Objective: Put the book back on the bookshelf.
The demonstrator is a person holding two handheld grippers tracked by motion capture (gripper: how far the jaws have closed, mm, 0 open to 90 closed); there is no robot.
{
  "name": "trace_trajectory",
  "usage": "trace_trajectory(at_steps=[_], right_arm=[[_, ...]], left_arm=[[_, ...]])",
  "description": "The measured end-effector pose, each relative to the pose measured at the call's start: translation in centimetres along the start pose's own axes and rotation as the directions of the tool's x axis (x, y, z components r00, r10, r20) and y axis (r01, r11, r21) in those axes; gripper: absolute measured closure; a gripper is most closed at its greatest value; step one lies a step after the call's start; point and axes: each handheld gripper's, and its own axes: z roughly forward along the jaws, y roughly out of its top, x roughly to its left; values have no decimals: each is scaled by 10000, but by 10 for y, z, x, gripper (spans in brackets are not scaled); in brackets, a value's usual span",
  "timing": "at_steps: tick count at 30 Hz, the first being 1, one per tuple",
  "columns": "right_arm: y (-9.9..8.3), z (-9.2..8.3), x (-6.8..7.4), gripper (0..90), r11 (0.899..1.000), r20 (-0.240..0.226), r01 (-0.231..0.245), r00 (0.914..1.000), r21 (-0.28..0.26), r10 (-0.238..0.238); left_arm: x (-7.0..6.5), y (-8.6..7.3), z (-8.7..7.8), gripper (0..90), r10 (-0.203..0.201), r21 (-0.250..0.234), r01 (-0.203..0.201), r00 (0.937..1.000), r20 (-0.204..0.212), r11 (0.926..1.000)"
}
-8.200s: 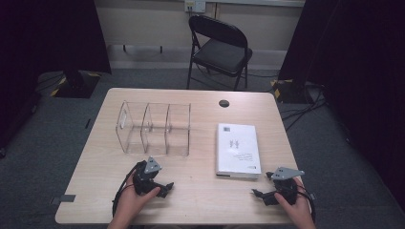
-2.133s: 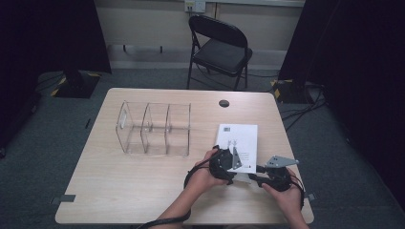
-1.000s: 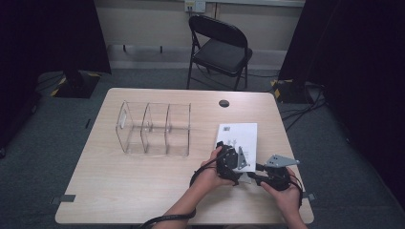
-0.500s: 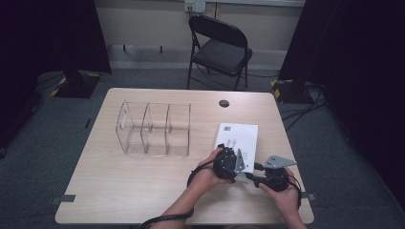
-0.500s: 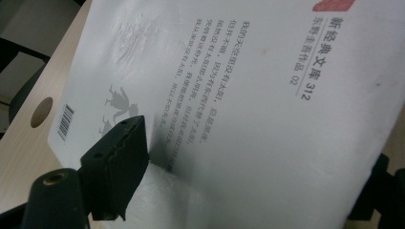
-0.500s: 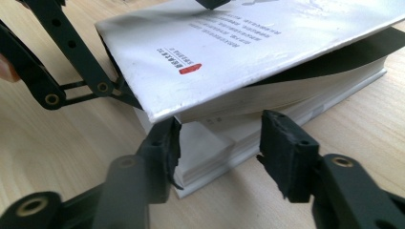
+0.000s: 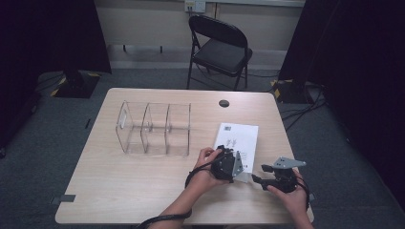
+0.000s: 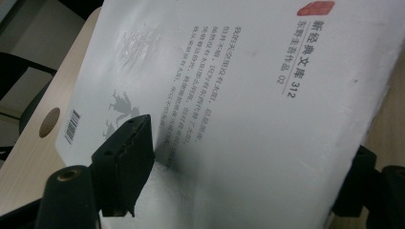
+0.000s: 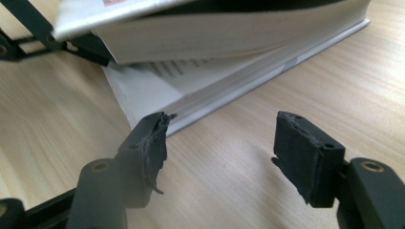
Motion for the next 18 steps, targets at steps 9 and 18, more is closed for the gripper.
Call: trace_trajectory(at_steps=[9,18], right_arm=[[-3,2,-2,353,9992,123,333,9994,207,-336],[-5,2,-4,353,9992,67,381,9992,125,-382]], left_arm=[[1,4,-3,271,242,197,-243,9997,90,9995],[8,9,-13,353,193,208,-197,9996,228,9996]])
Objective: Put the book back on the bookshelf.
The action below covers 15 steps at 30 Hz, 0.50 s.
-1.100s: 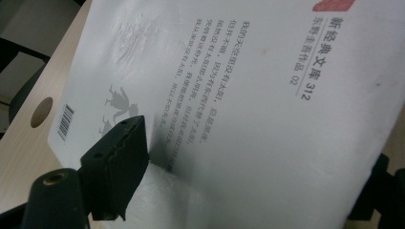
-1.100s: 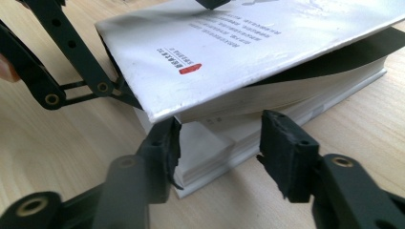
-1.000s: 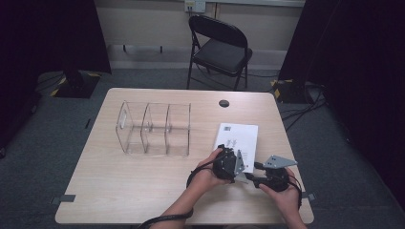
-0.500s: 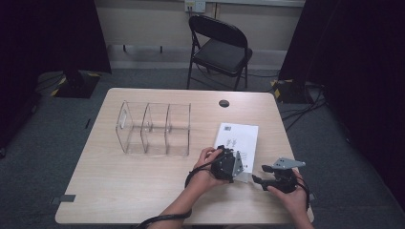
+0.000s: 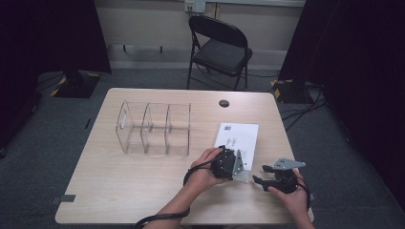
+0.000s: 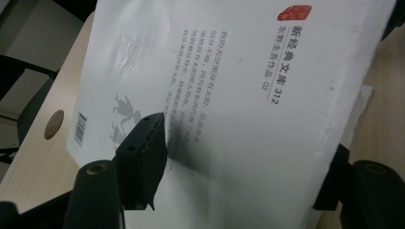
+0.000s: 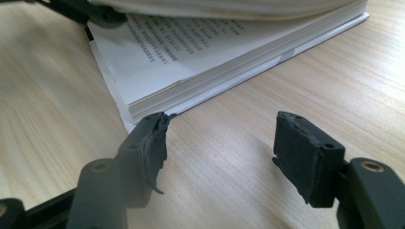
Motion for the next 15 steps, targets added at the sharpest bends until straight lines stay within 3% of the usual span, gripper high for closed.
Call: trace_trajectory(at_steps=[10,15], right_arm=[[-1,-3,-1,353,10000,-62,86,9999,-29,-86],[-2,-4,-2,352,9999,-123,96,9999,-97,-97]], left_arm=[[9,9,-10,411,-198,607,190,9997,117,9980],[16,14,-18,450,-570,858,553,9982,182,9948]])
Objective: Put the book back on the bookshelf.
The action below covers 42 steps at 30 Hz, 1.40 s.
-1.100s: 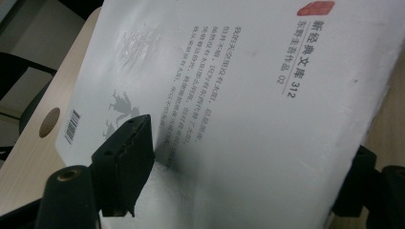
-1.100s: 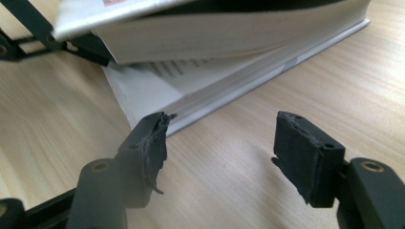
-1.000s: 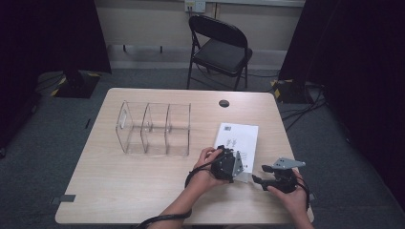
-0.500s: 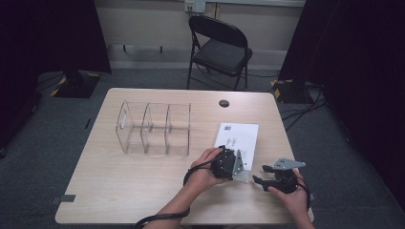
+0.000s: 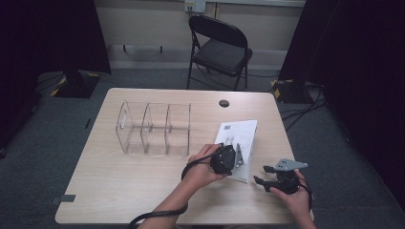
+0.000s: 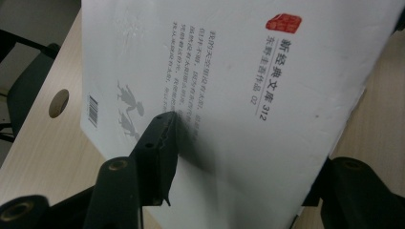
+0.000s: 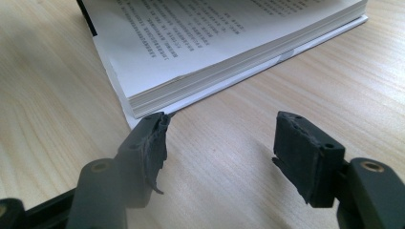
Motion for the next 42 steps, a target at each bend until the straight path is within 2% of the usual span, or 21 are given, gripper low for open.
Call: trace_trajectory(at_steps=[7,10,12,14,16,23,26,29,32,33,34,35,36,38,39,40,42], right_arm=[[1,1,3,337,9996,-173,274,9995,25,-273],[2,2,7,322,9967,-220,809,9965,79,-807],[2,1,8,318,9956,-284,938,9952,51,-936],[4,0,13,307,9894,-310,1449,9890,22,-1448],[3,1,14,304,9845,-263,1748,9843,122,-1744],[3,6,16,296,9815,-142,1883,9821,351,-1879],[9,12,20,283,9741,159,2227,9746,391,-2235],[14,16,25,283,9621,475,2716,9610,231,-2724],[18,18,29,282,9596,529,2811,9582,92,-2812],[22,20,33,269,9509,674,3088,9485,211,-3095],[22,20,33,269,9509,674,3088,9485,211,-3095],[24,20,35,267,9464,779,3215,9432,311,-3230],[24,20,35,267,9464,779,3215,9432,311,-3230],[24,20,37,262,9299,894,3672,9257,195,-3675],[24,20,38,261,9198,1078,3918,9137,216,-3918],[25,20,39,262,9163,1164,4001,9093,186,-3995],[26,20,40,258,9138,1156,4063,9076,2,-4036]], left_arm=[[8,9,-10,497,-336,229,333,9993,135,9992],[15,17,-19,520,-565,451,558,9983,150,9974],[16,19,-20,523,-578,532,569,9982,164,9970],[19,24,-23,532,-555,734,538,9982,217,9958],[21,27,-25,536,-612,852,588,9978,261,9946],[22,35,-31,545,-830,1176,779,9958,390,9900],[21,39,-35,548,-964,1340,895,9943,458,9869],[19,40,-37,550,-1011,1412,940,9939,440,9855],[18,41,-39,550,-1060,1470,980,9932,478,9843],[17,42,-40,552,-996,1466,928,9943,391,9848],[17,42,-40,552,-973,1516,904,9945,388,9843],[17,42,-41,553,-931,1609,857,9949,390,9833],[17,42,-41,552,-931,1609,857,9949,390,9833],[18,43,-41,553,-1051,1616,966,9934,452,9821],[18,43,-41,552,-1089,1563,1000,9929,489,9826],[18,43,-42,552,-1058,1604,965,9931,505,9823],[18,43,-42,551,-1048,1581,955,9932,515,9828]])
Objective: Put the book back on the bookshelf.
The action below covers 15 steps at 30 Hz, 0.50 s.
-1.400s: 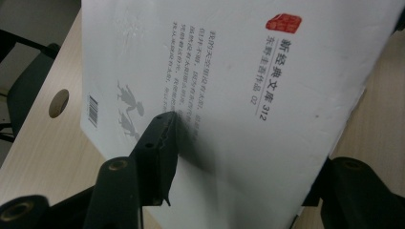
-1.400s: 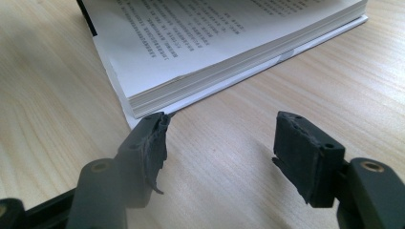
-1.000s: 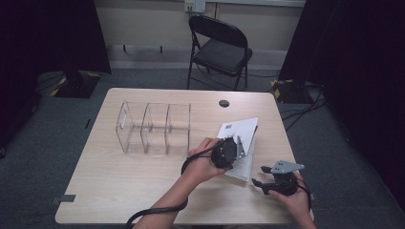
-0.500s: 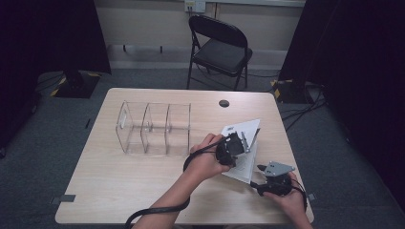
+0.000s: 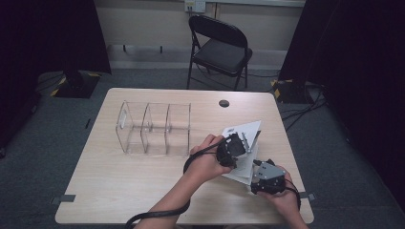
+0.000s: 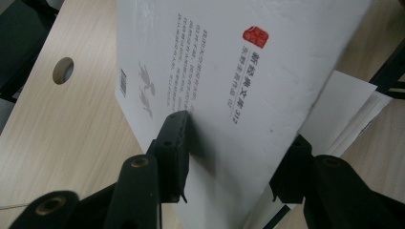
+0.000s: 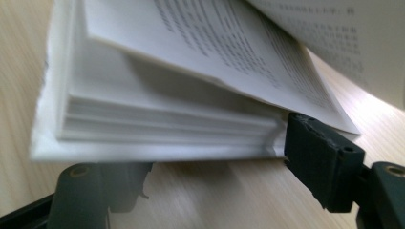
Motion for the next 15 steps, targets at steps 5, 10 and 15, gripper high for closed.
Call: trace_trajectory(at_steps=[5,10,15], right_arm=[[0,0,1,256,10000,48,94,9999,-16,-93],[-10,-2,-3,257,9975,78,-674,9977,228,672],[-17,-7,-9,257,9953,147,-961,9953,71,960]], left_arm=[[1,0,-1,551,-210,4,210,9997,88,9998],[2,-3,-1,549,-259,-62,260,9996,130,9996],[1,-3,-1,548,-342,-13,342,9993,123,9994]])
